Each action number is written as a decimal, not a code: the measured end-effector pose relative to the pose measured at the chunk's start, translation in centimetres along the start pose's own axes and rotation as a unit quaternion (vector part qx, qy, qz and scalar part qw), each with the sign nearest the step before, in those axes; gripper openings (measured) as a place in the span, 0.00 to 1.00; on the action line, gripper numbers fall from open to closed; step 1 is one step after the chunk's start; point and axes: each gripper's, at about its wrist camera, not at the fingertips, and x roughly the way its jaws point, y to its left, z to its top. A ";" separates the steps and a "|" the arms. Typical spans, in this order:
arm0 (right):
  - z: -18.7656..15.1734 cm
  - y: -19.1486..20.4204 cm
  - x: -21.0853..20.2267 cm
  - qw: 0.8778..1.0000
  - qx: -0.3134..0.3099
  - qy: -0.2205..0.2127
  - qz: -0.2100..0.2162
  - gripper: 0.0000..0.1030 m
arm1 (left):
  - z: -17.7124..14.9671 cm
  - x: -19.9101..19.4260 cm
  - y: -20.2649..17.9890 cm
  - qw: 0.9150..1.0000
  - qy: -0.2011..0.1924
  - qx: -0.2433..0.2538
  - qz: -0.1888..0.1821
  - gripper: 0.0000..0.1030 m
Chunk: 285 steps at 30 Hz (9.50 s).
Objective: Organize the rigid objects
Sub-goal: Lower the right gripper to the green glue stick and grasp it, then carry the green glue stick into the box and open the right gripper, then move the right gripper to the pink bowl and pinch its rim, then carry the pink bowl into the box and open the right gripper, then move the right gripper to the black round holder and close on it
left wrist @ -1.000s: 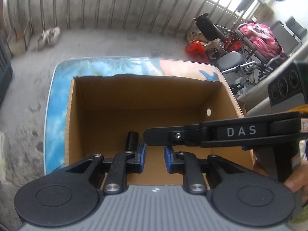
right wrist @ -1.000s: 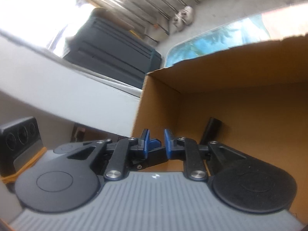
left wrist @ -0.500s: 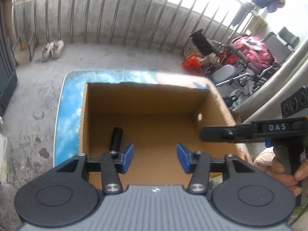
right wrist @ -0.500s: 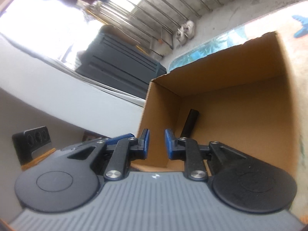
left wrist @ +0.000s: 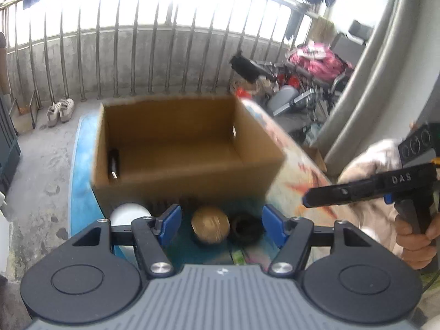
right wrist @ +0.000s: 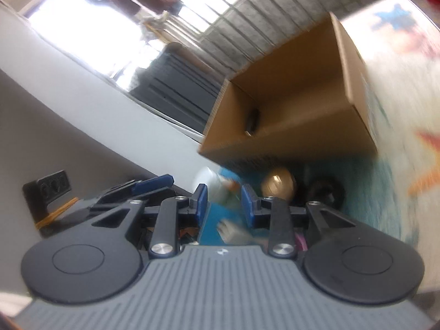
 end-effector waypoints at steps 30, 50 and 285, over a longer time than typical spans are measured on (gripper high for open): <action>-6.4 -3.6 11.6 0.990 -0.004 0.081 -0.118 0.23 | -9.0 11.6 -5.7 0.991 0.105 0.075 0.043 0.27; -5.6 1.2 7.8 0.994 -0.062 0.006 -0.085 0.14 | -7.2 6.1 -7.9 0.991 0.006 0.111 0.075 0.19; -3.9 -9.3 7.9 0.988 0.088 -0.059 -0.111 0.09 | -3.5 14.5 -8.9 0.971 0.010 0.218 0.098 0.43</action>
